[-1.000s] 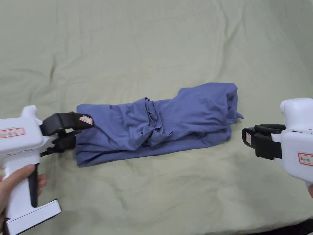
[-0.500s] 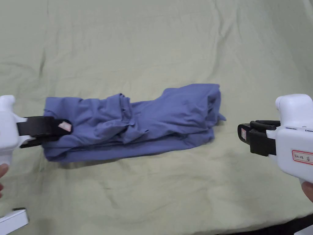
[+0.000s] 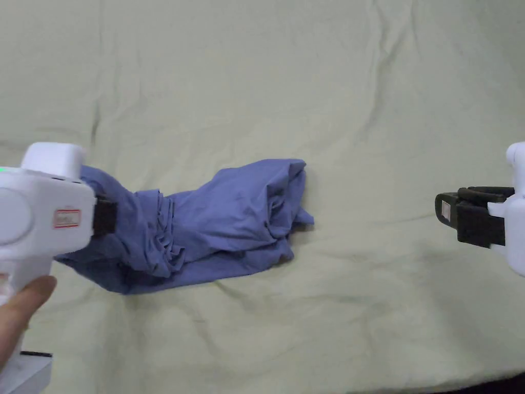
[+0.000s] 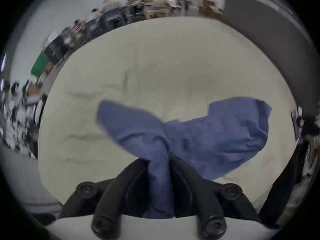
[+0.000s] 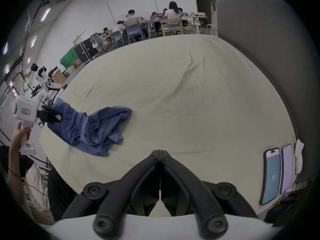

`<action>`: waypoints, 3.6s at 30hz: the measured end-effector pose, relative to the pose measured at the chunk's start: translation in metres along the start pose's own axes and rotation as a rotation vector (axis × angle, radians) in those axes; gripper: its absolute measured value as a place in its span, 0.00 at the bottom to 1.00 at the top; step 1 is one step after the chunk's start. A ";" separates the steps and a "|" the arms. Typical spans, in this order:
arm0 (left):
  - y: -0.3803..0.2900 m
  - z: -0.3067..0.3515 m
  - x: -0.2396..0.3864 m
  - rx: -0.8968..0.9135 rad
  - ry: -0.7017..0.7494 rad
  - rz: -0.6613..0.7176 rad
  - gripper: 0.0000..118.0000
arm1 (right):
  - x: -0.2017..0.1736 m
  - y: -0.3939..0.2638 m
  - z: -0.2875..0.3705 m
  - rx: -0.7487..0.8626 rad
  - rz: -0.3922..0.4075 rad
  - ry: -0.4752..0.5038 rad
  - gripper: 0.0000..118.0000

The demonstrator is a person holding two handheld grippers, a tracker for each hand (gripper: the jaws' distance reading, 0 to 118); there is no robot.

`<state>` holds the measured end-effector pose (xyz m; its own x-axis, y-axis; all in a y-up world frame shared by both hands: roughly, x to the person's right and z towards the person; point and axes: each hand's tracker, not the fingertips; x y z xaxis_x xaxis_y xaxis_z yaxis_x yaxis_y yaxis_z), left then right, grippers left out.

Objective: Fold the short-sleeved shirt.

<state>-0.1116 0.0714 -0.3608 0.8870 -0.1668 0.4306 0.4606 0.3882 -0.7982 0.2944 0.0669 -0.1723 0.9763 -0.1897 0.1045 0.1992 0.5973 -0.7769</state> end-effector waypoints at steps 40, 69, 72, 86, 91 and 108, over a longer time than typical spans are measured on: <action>0.034 -0.115 0.168 -0.048 -0.697 0.178 0.01 | 0.017 -0.012 -0.003 -0.057 -0.047 -0.040 0.02; -0.056 -0.126 -0.045 0.052 -0.830 0.696 0.84 | -0.139 0.048 -0.177 -0.255 0.327 0.184 0.02; -0.044 -0.144 -0.018 -0.012 -0.886 0.651 0.84 | -0.135 0.045 -0.177 -0.249 0.305 0.206 0.02; -0.029 -0.102 -0.057 0.012 -0.868 0.506 0.25 | -0.159 0.050 -0.133 -0.108 0.242 0.285 0.02; -0.053 -0.071 -0.134 0.055 -0.699 0.503 0.25 | -0.184 0.068 -0.101 -0.039 0.249 0.330 0.02; -0.145 -0.060 -0.356 -0.019 -0.265 0.762 0.36 | -0.285 0.087 -0.104 -0.013 0.369 0.387 0.02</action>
<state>-0.4918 0.0197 -0.4235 0.9210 0.3591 -0.1510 -0.2648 0.2929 -0.9187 0.0250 0.0915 -0.3345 0.8781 -0.2441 -0.4115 -0.1544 0.6694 -0.7266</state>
